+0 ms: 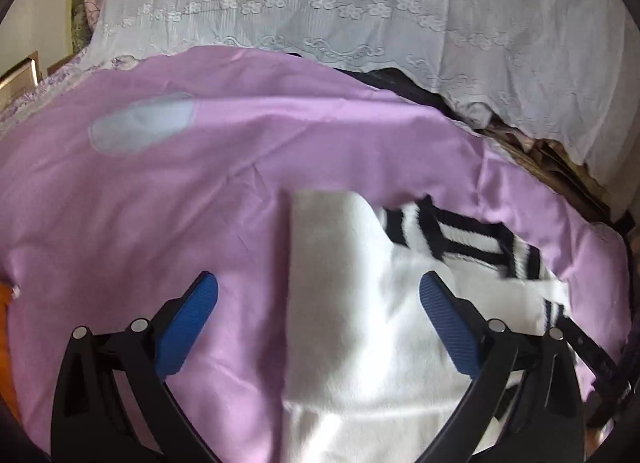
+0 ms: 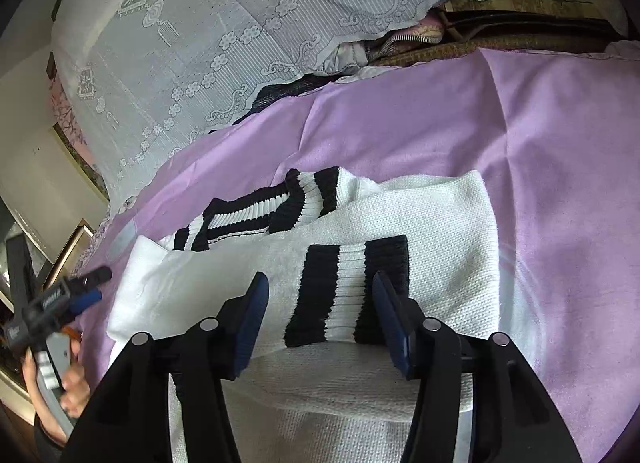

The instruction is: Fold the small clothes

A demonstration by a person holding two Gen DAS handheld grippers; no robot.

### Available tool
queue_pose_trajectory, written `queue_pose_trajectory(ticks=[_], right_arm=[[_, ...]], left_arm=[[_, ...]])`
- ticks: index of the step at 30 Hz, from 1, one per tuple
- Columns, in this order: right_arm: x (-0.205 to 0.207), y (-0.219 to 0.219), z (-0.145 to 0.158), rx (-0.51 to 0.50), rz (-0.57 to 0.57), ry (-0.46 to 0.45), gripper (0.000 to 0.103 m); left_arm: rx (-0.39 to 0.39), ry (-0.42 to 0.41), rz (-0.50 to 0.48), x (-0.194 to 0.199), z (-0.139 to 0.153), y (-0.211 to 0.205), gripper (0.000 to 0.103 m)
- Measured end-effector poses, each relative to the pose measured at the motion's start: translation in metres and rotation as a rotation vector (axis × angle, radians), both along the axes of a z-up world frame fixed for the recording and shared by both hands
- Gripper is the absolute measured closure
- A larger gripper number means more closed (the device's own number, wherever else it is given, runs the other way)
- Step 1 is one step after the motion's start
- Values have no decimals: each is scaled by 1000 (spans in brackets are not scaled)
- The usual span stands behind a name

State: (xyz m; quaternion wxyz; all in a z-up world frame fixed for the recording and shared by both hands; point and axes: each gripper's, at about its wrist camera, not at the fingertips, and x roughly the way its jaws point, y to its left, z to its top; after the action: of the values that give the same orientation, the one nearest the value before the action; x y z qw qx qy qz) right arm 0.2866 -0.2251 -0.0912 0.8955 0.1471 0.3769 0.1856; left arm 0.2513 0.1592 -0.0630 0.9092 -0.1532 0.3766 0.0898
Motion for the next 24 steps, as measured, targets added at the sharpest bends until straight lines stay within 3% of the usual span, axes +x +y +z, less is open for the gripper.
queue_pose_trajectory(ticks=[3,5,9,13,15,17,19,22,24], right_arm=[[2,-4,-1,23,7,4,45],[3,-5,-2,32,11,6,45],[4,-2,-2,31,21,6,42],[4,-2,-2,35,23,6,41],[4,-3,-2,39,23,6,41],[4,-3,-2,40,23,6,41],[4,-3,-2,43,25,6,40],[4,-3,-3,48,27,6,40],[4,-3,-3,49,27,6,39]], left_arm=[[7,104,63,32,-23,18,4],[66,180,105,48,-49,27,4],[153,159,131,45,-41,18,4],[-11,61,175,23,-21,42,4],[-16,29,224,19,-13,52,4],[15,60,234,28,-17,54,5],[-17,111,181,42,-35,55,5],[93,166,169,56,-45,45,4],[87,167,178,56,-45,46,4]])
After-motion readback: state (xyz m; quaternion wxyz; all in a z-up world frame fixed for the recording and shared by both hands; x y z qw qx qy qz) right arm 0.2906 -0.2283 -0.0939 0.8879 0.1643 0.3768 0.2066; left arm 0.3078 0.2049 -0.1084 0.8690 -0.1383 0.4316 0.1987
